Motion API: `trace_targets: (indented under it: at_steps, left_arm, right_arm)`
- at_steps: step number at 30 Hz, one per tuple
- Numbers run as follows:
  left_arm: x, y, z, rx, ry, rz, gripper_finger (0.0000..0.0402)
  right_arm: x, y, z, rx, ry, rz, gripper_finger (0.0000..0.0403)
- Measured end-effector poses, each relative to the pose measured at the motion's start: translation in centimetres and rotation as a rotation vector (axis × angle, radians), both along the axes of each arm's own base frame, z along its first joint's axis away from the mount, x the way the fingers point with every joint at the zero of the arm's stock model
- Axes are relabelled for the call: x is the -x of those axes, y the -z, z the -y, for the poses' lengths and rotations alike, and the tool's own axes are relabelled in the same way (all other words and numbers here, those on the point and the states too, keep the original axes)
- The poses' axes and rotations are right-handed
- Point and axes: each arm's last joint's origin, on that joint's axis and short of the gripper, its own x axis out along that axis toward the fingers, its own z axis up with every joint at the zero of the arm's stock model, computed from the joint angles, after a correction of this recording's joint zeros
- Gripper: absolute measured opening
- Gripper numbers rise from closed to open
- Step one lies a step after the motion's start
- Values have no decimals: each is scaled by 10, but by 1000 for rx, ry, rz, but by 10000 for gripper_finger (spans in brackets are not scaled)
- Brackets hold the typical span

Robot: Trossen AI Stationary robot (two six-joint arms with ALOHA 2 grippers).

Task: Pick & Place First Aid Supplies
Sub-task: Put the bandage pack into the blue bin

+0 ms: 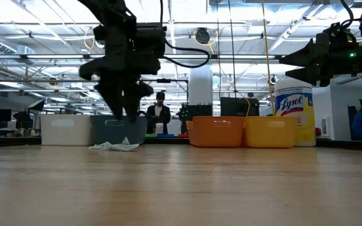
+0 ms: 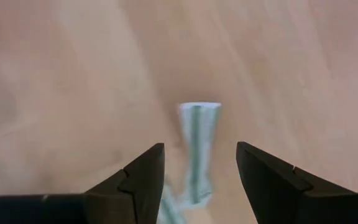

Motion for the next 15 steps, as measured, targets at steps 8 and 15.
trace_targets:
  at_steps: [8,15]
  left_arm:
    - [6,29,20,1,12,-1,203]
    - [17,52,21,-54,-30,-20,202]
  right_arm:
    - [0,0,0,0,0,0,392]
    - [0,0,0,0,0,0,392]
